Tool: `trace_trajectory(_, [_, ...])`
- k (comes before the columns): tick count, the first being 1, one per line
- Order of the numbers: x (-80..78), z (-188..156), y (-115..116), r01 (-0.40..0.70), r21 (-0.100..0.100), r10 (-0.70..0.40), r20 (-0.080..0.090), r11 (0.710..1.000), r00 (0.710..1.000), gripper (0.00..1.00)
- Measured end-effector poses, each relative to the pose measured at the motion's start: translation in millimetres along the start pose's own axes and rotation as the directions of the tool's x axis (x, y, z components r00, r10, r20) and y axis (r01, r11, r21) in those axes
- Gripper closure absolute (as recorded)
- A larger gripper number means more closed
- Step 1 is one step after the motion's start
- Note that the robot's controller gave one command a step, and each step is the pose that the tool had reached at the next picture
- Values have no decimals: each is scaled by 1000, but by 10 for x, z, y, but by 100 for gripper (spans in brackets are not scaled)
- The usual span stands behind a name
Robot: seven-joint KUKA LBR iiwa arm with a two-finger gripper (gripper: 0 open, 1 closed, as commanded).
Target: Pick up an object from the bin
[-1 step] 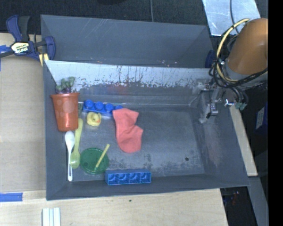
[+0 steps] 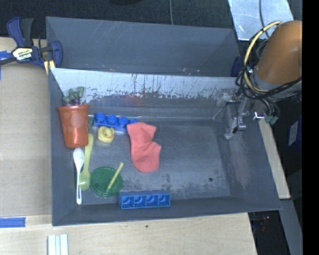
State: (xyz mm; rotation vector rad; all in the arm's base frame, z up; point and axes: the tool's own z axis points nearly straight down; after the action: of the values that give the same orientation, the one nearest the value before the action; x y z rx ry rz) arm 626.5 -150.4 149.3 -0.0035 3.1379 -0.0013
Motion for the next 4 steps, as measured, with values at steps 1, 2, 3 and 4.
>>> trace_trajectory(1, [57, -14, 563, 27, 1, -27, 2, 1000, 1000, 0])
trace_trajectory(2, [276, 378, 699, -6, -1, 6, 5, 1000, 1000, 0])
trace_trajectory(3, [272, 481, 1242, 0, 2, 0, 7, 1000, 1000, 0])
trace_trajectory(4, [234, 438, 1632, -17, -1, 17, 9, 1000, 1000, 0])
